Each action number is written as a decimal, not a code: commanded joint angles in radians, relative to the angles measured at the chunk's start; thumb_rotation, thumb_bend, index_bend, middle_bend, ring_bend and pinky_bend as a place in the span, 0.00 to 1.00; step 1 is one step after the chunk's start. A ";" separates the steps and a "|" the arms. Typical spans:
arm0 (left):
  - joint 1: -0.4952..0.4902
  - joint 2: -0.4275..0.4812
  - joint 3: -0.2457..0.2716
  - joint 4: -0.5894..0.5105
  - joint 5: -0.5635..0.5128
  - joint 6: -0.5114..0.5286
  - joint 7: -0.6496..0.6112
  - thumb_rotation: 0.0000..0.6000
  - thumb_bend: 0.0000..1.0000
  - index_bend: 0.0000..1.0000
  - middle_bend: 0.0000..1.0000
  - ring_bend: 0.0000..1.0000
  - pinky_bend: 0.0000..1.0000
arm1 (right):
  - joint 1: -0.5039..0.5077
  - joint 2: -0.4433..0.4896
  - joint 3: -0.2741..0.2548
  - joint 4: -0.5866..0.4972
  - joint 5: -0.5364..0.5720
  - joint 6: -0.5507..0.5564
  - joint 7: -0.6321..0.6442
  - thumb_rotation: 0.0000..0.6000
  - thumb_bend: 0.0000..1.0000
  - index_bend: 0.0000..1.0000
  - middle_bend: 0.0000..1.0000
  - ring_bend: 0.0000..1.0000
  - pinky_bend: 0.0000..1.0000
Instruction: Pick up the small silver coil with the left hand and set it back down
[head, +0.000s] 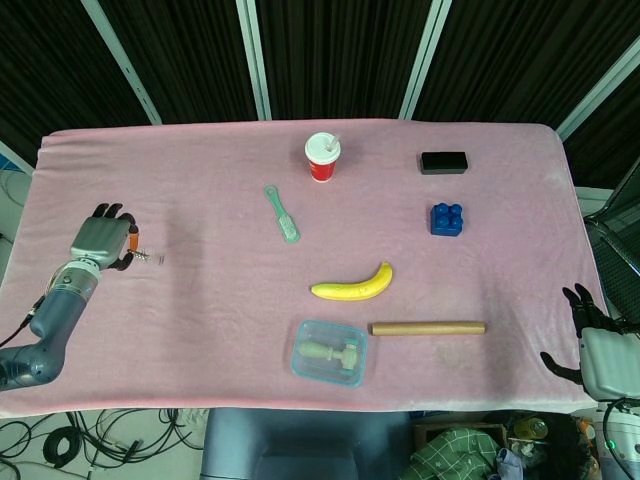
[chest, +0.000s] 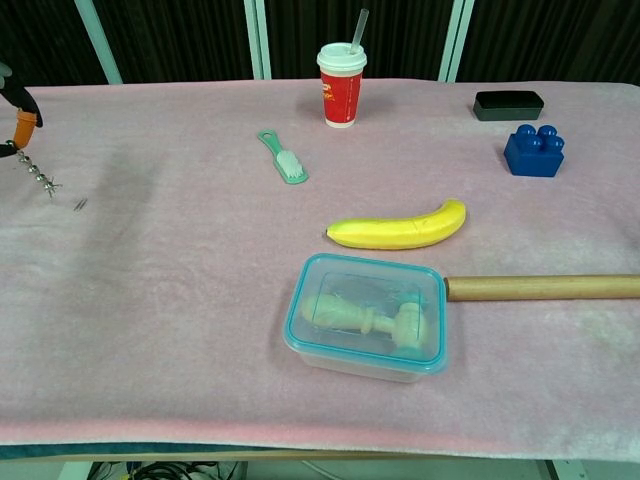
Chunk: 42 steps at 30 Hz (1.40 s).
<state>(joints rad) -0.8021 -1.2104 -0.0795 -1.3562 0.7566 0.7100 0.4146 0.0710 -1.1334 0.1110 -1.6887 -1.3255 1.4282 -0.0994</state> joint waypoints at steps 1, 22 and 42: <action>-0.005 -0.007 0.010 0.009 -0.007 -0.012 0.008 1.00 0.41 0.58 0.23 0.00 0.00 | 0.000 0.000 0.000 0.000 -0.001 0.001 -0.001 1.00 0.11 0.00 0.00 0.16 0.23; -0.022 -0.071 0.012 0.070 0.006 -0.004 -0.004 1.00 0.41 0.58 0.23 0.00 0.00 | 0.000 0.000 0.000 0.000 -0.001 0.001 0.000 1.00 0.11 0.00 0.00 0.16 0.23; -0.031 -0.100 0.014 0.084 0.015 -0.026 -0.025 1.00 0.41 0.58 0.23 0.00 0.00 | 0.000 0.000 0.000 0.001 -0.002 0.001 -0.001 1.00 0.11 0.00 0.00 0.16 0.23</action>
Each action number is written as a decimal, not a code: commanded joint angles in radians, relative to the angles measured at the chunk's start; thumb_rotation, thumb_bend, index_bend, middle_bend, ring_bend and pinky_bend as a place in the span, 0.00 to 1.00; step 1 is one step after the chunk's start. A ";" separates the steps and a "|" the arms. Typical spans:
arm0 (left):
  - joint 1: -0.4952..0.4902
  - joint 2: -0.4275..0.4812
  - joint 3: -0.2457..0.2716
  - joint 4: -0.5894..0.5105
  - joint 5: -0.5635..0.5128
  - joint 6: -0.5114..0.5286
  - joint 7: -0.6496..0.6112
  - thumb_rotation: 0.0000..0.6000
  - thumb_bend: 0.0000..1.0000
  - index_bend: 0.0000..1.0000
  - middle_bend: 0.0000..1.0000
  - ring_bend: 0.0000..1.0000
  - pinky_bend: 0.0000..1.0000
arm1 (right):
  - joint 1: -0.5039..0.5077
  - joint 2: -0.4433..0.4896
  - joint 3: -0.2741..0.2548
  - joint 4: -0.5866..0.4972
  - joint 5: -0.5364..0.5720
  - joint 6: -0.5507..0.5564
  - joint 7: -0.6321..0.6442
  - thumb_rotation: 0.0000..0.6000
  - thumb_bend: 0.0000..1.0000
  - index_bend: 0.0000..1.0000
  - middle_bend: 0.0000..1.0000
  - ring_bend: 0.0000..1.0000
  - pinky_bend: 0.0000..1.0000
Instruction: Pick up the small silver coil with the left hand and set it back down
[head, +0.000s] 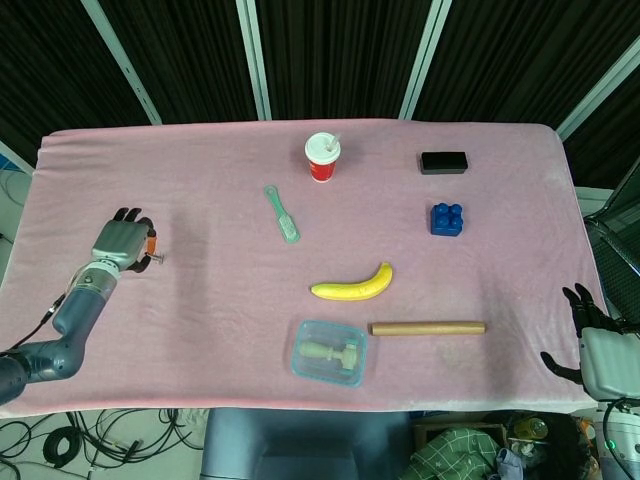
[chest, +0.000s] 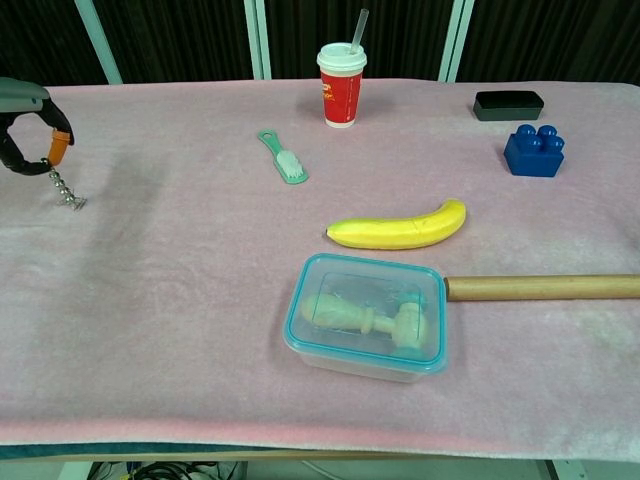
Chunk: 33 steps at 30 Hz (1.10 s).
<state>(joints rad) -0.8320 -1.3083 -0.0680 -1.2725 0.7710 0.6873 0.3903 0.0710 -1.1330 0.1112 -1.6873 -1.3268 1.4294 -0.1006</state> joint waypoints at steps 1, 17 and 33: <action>-0.001 -0.003 0.003 0.001 0.000 -0.006 -0.002 1.00 0.41 0.58 0.23 0.00 0.00 | 0.000 0.000 0.000 0.000 0.000 0.000 0.000 1.00 0.11 0.00 0.00 0.16 0.23; -0.003 -0.018 0.007 0.015 0.018 -0.006 -0.015 1.00 0.41 0.58 0.23 0.00 0.00 | 0.000 0.000 -0.001 0.002 -0.004 0.001 0.000 1.00 0.11 0.00 0.00 0.16 0.23; 0.002 0.030 -0.013 -0.046 0.033 0.020 -0.043 1.00 0.41 0.58 0.23 0.00 0.00 | 0.000 -0.001 -0.001 0.002 -0.005 0.002 0.000 1.00 0.11 0.00 0.00 0.16 0.23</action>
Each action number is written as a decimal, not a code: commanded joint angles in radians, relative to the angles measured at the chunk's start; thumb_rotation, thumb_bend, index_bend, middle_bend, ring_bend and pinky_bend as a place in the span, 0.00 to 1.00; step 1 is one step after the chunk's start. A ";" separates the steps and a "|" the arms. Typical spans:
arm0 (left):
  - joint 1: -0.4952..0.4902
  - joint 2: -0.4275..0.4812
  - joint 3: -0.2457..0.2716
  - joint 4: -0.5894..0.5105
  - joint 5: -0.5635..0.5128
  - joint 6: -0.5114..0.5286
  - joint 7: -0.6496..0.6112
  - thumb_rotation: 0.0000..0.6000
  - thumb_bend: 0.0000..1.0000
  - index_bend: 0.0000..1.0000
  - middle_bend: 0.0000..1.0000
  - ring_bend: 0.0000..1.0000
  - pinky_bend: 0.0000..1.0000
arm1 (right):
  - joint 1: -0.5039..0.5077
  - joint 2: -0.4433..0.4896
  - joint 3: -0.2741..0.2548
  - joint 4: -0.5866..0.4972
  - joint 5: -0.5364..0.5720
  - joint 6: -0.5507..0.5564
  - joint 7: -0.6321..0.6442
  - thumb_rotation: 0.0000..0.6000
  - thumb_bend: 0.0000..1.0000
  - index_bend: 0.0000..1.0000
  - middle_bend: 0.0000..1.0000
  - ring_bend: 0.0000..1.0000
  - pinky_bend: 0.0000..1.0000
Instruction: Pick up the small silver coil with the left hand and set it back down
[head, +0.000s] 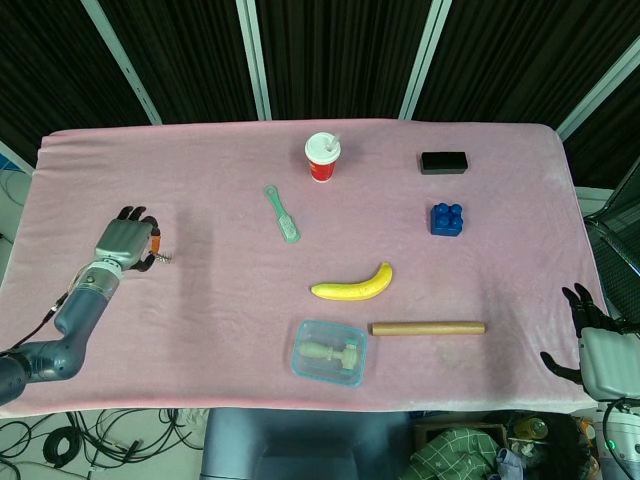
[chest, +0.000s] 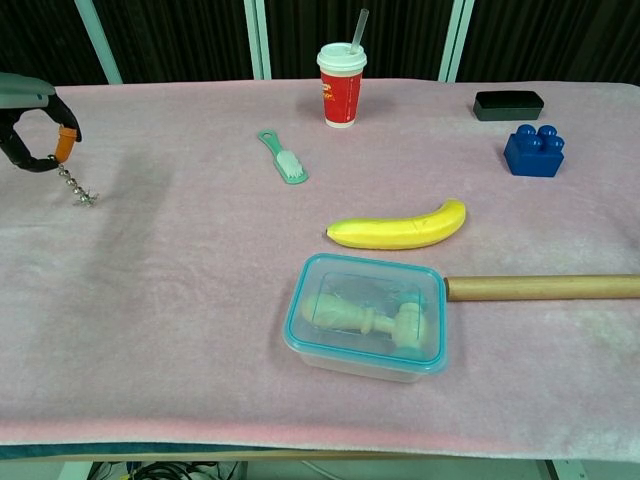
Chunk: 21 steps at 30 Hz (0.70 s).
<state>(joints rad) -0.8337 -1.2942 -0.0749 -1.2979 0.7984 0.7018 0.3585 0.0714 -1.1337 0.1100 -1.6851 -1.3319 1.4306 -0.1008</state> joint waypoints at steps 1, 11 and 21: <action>0.005 0.024 -0.009 -0.032 0.006 0.005 -0.018 1.00 0.41 0.58 0.23 0.00 0.00 | 0.000 0.000 0.000 0.000 0.000 0.001 0.000 1.00 0.11 0.00 0.00 0.16 0.23; 0.023 0.095 -0.058 -0.151 0.034 -0.012 -0.135 1.00 0.41 0.58 0.23 0.00 0.00 | 0.000 -0.001 0.000 -0.001 0.001 0.001 -0.002 1.00 0.11 0.00 0.00 0.16 0.23; 0.043 0.138 -0.098 -0.275 0.125 -0.065 -0.282 1.00 0.41 0.58 0.23 0.00 0.00 | 0.000 -0.001 0.000 -0.002 0.000 0.001 -0.004 1.00 0.11 0.00 0.00 0.16 0.23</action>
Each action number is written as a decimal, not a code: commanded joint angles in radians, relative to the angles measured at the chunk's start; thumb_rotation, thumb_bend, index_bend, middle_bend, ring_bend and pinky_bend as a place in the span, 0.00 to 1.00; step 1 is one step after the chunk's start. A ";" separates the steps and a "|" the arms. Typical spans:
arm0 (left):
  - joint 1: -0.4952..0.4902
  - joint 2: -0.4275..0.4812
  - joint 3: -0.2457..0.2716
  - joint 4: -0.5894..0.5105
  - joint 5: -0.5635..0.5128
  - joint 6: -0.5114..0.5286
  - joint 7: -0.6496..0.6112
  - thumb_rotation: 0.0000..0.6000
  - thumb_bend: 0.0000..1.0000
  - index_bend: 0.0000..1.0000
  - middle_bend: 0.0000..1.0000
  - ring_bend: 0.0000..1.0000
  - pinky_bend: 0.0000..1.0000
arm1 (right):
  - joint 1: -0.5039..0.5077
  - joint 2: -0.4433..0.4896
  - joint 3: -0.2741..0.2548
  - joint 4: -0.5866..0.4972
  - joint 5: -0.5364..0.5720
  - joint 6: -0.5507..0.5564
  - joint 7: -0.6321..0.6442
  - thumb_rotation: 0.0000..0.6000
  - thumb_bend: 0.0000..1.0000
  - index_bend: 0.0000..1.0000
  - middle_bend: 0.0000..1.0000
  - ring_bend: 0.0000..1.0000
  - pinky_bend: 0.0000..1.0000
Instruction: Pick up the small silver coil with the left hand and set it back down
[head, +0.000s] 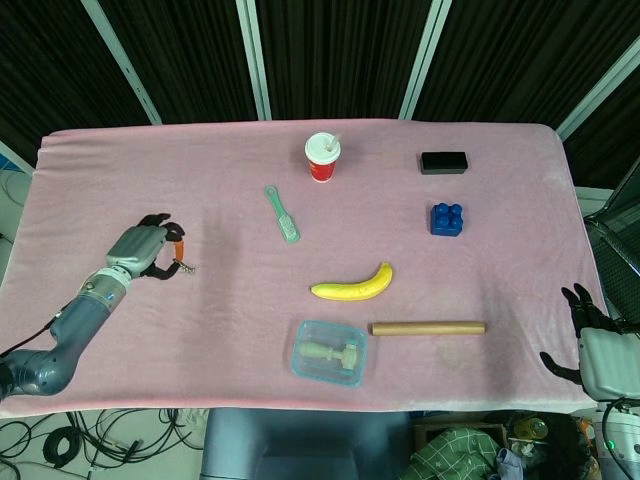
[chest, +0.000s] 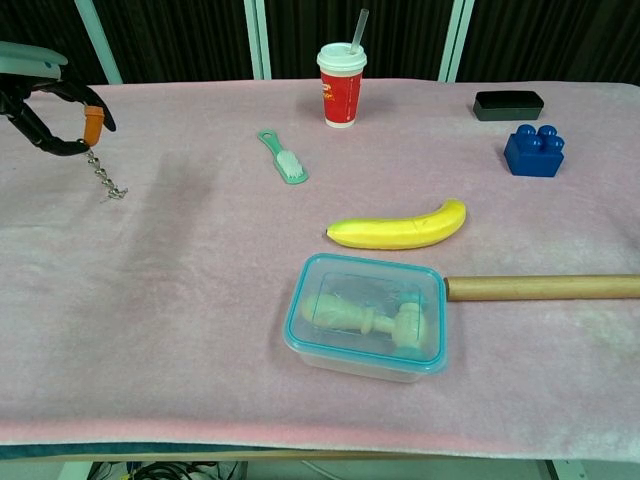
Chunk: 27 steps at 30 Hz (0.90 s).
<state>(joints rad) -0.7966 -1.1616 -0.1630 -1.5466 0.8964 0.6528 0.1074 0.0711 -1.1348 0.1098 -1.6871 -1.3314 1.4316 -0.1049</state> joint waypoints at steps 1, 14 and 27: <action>0.007 0.005 -0.011 -0.030 0.031 -0.018 -0.037 1.00 0.41 0.58 0.23 0.00 0.00 | 0.000 0.000 0.000 0.000 0.000 0.000 0.000 1.00 0.11 0.00 0.00 0.16 0.23; 0.024 -0.065 -0.074 -0.081 0.084 -0.132 -0.306 1.00 0.41 0.58 0.23 0.00 0.00 | -0.001 0.001 0.001 0.000 0.000 0.002 0.000 1.00 0.11 0.00 0.00 0.16 0.23; 0.033 -0.096 -0.035 0.002 0.241 -0.081 -0.262 1.00 0.41 0.37 0.20 0.00 0.00 | 0.000 0.001 0.001 0.001 0.001 -0.001 0.001 1.00 0.11 0.00 0.00 0.16 0.23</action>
<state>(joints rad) -0.7688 -1.2549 -0.2155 -1.5609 1.1004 0.5354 -0.1933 0.0715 -1.1343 0.1105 -1.6861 -1.3302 1.4304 -0.1036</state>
